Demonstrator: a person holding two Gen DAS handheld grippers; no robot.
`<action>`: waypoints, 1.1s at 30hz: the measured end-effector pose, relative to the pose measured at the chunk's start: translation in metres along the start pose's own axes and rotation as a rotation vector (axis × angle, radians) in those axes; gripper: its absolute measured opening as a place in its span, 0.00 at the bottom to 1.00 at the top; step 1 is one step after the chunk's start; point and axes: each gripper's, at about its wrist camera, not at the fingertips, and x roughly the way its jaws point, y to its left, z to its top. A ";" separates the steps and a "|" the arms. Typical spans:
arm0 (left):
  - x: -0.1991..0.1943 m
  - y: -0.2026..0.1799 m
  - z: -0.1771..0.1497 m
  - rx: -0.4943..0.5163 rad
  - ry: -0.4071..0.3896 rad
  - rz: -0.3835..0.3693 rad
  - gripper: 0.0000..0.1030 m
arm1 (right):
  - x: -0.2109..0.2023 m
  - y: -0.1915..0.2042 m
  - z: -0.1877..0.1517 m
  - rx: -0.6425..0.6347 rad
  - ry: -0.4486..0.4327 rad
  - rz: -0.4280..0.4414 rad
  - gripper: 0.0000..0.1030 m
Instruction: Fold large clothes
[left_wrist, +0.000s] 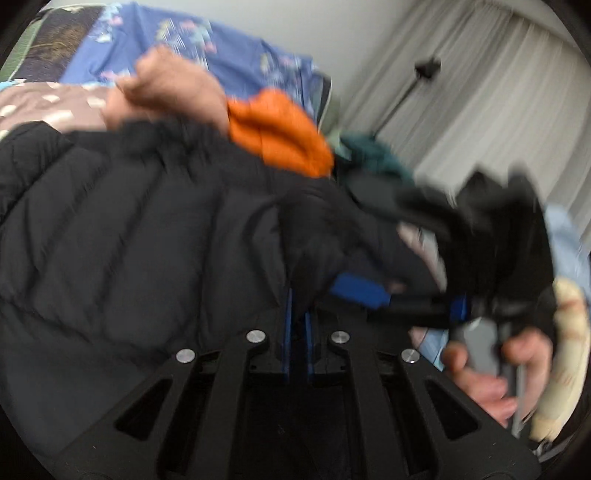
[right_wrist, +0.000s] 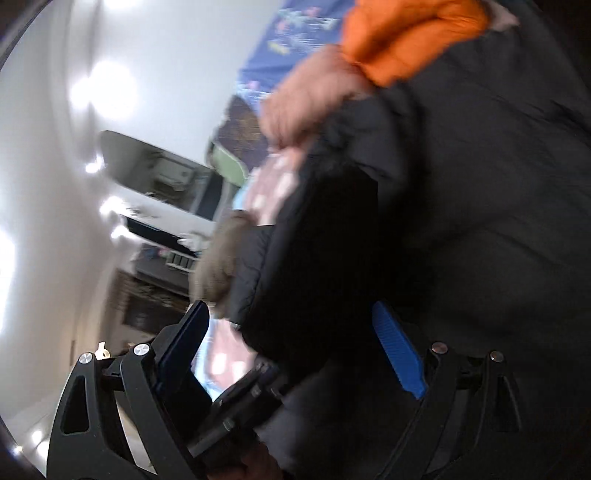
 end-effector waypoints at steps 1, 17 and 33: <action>0.009 -0.003 -0.004 0.014 0.026 0.010 0.05 | -0.001 -0.005 -0.002 0.008 0.011 -0.001 0.88; -0.010 -0.025 -0.015 0.064 -0.033 0.014 0.55 | -0.030 0.006 0.026 -0.161 -0.086 -0.186 0.04; -0.062 0.057 -0.017 -0.142 -0.118 0.141 0.63 | -0.037 -0.056 0.076 -0.121 -0.149 -0.436 0.10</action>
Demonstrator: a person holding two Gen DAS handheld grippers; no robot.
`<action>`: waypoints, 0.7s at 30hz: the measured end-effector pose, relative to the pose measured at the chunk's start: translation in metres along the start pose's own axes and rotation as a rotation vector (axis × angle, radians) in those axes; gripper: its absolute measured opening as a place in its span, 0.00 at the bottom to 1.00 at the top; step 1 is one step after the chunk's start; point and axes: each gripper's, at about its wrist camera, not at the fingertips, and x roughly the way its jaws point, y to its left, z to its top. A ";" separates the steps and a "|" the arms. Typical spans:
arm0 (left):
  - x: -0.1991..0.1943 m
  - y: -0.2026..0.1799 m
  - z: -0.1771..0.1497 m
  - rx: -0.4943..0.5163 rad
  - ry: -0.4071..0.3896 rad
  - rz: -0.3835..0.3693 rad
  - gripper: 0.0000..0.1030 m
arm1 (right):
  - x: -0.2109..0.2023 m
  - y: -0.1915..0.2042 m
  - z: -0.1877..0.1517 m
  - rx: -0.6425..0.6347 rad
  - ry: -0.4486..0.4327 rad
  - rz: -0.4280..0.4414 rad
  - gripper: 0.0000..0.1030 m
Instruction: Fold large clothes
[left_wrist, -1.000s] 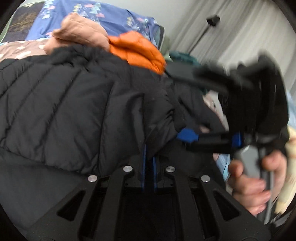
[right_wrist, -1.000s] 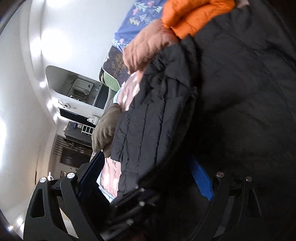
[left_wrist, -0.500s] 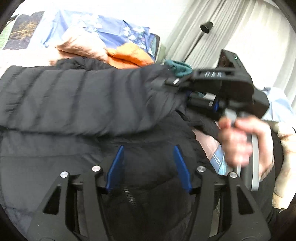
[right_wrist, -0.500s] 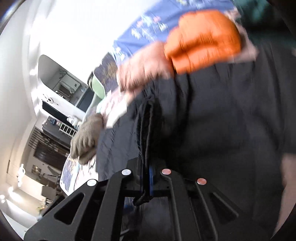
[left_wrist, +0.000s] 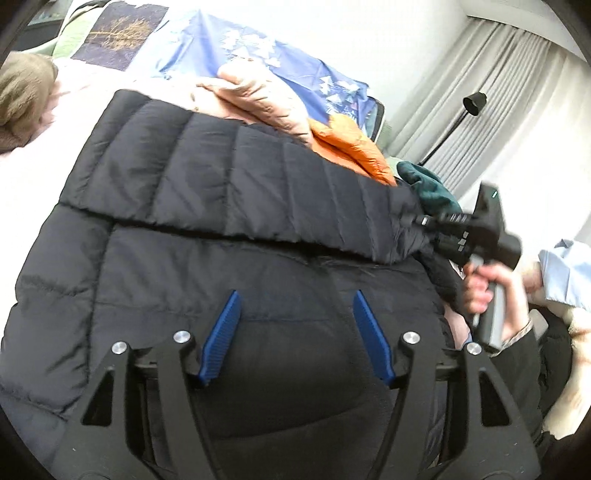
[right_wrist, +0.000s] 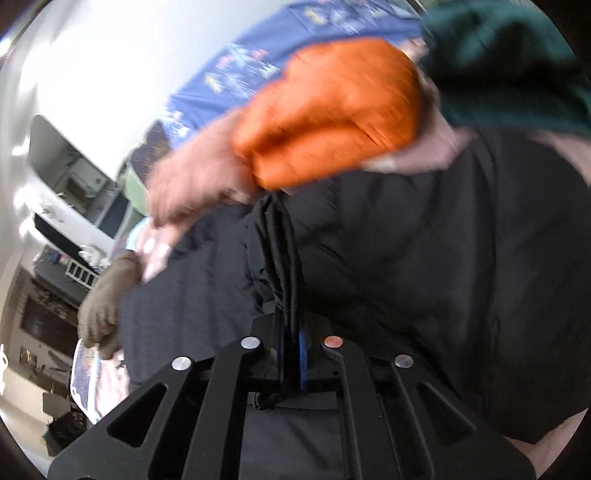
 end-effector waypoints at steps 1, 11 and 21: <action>-0.001 0.002 0.000 -0.003 0.000 0.001 0.63 | 0.006 -0.007 -0.004 0.004 0.016 -0.023 0.13; -0.002 0.007 0.000 -0.013 -0.010 -0.012 0.68 | -0.085 -0.044 -0.039 0.082 -0.232 -0.077 0.36; 0.011 -0.005 -0.001 0.002 0.011 -0.070 0.68 | -0.202 -0.229 -0.151 0.816 -0.737 -0.305 0.46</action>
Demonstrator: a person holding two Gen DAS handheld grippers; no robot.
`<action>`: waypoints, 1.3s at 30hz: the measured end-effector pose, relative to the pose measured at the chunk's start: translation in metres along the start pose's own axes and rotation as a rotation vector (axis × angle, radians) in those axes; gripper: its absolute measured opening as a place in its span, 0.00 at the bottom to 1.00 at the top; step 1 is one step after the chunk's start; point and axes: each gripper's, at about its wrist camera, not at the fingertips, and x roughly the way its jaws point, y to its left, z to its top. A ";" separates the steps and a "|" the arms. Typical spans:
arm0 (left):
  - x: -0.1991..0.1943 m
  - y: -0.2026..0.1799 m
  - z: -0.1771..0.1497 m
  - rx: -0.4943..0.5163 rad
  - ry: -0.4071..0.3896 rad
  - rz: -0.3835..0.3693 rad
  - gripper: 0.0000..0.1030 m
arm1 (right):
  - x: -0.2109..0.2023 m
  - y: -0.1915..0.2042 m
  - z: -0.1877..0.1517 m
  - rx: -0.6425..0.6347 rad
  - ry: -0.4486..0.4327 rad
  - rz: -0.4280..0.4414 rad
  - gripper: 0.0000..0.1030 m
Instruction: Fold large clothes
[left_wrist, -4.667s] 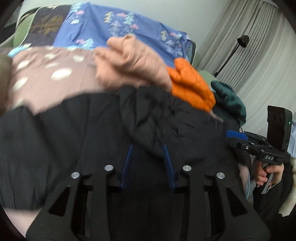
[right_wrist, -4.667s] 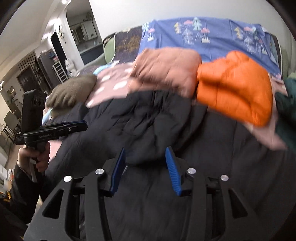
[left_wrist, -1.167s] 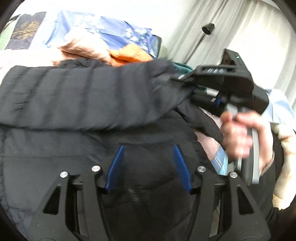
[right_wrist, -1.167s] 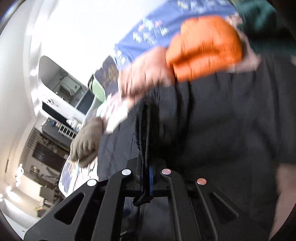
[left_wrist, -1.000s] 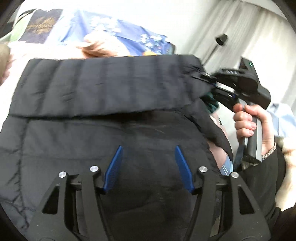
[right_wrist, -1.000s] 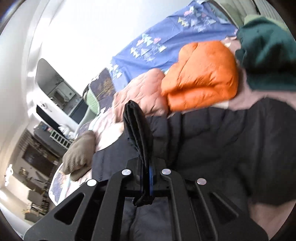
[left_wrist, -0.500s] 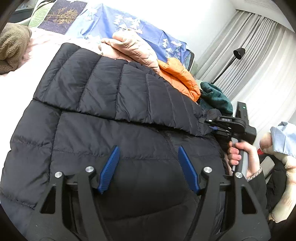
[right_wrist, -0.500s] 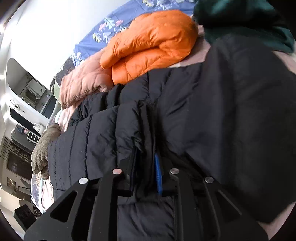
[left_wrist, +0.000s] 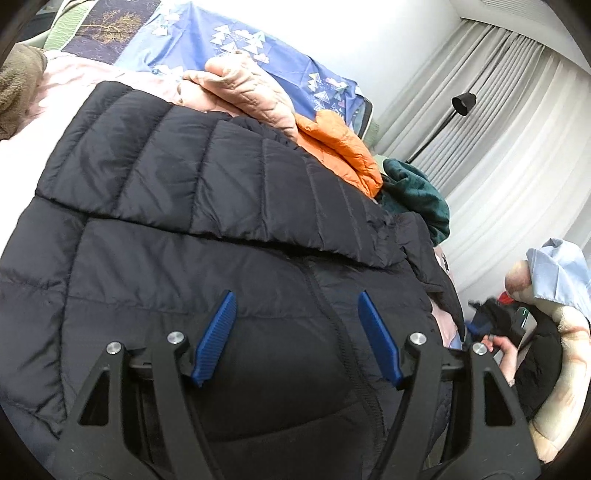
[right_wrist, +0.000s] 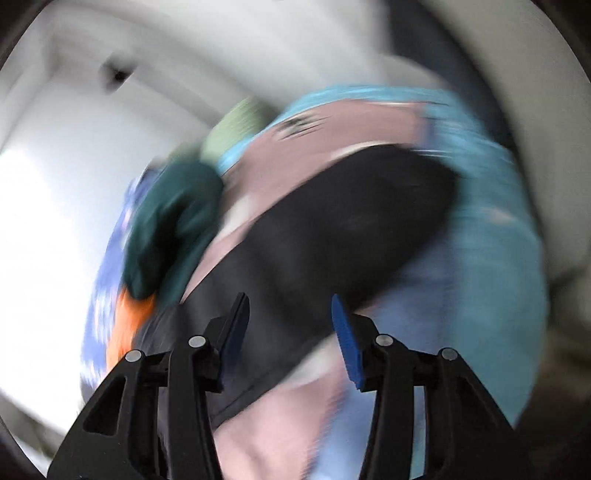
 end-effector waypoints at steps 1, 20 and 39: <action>0.000 0.000 0.000 0.001 0.002 -0.002 0.68 | 0.000 -0.013 0.005 0.044 -0.016 -0.013 0.46; 0.003 0.002 0.000 -0.007 0.011 0.016 0.68 | 0.038 -0.066 0.044 0.342 -0.120 0.022 0.03; -0.021 -0.052 0.050 0.066 -0.102 -0.138 0.68 | -0.061 0.187 -0.026 -0.469 -0.156 0.510 0.03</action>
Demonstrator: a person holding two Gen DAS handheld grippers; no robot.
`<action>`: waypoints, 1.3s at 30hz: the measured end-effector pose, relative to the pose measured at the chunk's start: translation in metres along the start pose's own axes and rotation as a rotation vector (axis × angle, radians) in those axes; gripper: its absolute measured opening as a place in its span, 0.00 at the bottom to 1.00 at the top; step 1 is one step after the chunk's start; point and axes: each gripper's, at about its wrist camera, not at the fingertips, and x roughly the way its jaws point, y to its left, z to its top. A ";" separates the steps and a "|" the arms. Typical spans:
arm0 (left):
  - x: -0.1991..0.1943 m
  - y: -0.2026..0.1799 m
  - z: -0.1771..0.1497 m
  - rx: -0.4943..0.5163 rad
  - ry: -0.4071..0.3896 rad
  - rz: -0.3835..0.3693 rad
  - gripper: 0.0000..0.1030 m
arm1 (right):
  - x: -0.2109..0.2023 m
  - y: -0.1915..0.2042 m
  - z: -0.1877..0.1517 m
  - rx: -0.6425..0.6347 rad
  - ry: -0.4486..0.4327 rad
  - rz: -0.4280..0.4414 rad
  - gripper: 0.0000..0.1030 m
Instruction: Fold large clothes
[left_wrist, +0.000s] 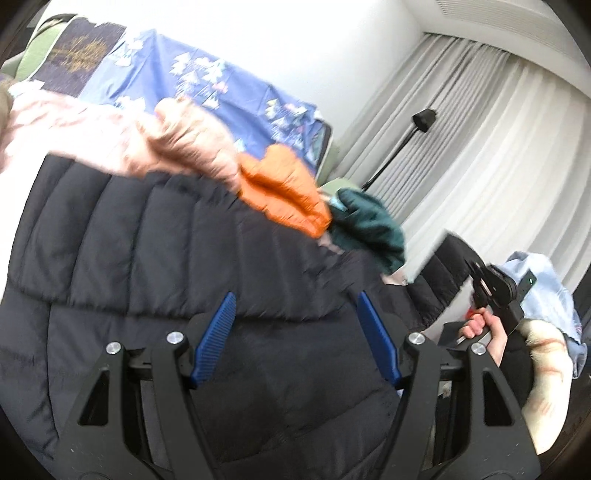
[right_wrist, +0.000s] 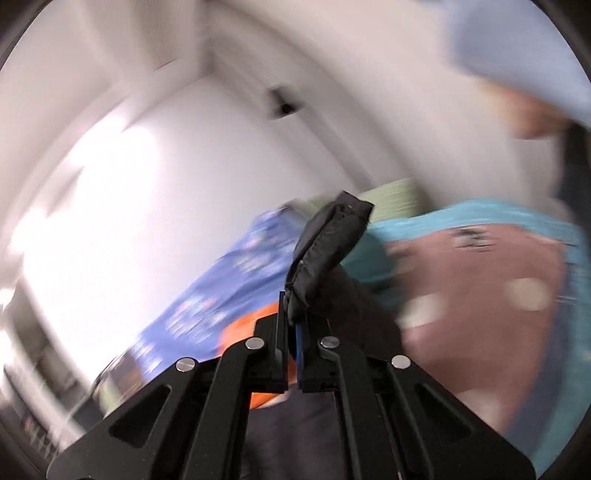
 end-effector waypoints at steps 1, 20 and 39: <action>-0.002 -0.003 0.006 0.004 -0.009 -0.019 0.68 | 0.004 0.021 -0.008 -0.029 0.038 0.062 0.03; 0.036 0.111 -0.005 -0.355 0.079 -0.056 0.73 | 0.047 0.198 -0.312 -0.604 0.943 0.440 0.07; 0.003 0.129 0.032 -0.346 -0.028 -0.038 0.05 | 0.031 0.190 -0.275 -0.458 0.899 0.502 0.54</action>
